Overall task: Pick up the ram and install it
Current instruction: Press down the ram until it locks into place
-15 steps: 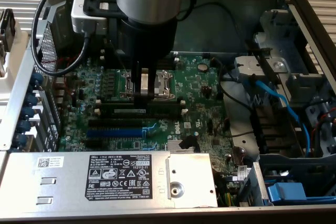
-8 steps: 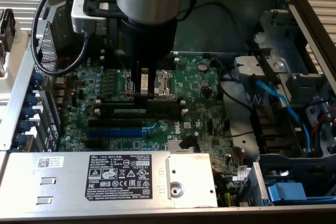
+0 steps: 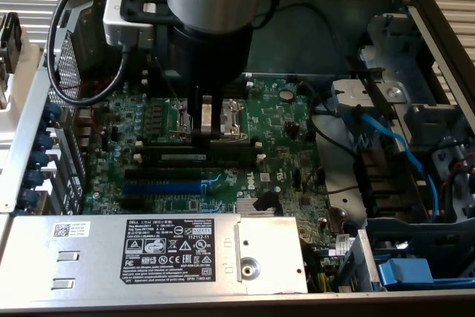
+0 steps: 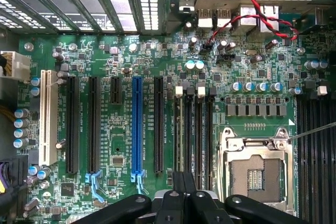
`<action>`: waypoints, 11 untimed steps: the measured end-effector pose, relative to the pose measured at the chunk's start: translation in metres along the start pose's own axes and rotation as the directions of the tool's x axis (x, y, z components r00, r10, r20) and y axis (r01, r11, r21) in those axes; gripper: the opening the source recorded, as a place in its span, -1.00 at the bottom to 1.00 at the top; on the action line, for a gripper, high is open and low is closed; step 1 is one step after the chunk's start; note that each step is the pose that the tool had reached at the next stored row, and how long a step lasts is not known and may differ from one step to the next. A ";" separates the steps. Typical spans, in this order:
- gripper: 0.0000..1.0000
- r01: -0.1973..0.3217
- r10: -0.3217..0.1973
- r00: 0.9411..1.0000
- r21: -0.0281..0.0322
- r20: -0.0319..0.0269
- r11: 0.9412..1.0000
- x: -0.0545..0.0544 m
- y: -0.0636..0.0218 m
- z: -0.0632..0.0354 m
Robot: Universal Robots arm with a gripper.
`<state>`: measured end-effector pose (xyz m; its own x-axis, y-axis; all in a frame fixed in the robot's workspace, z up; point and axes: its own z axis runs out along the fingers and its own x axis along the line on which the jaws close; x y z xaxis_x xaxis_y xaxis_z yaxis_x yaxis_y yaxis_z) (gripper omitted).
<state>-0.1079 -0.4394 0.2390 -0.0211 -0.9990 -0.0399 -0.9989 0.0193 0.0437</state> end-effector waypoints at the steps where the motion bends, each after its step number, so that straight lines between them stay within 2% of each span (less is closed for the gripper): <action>1: -0.80 0.000 0.000 1.000 0.000 0.000 1.000 0.000 -0.0008 0.0000; 7: -0.80 0.001 -0.001 1.000 0.000 0.000 1.000 0.000 -0.0034 -0.0001; 11: -0.80 0.002 -0.002 1.000 0.003 0.000 1.000 0.000 -0.0035 0.0003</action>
<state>-0.1044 -0.4391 0.2386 -0.0192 -0.9990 -0.0399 -0.9990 0.0175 0.0409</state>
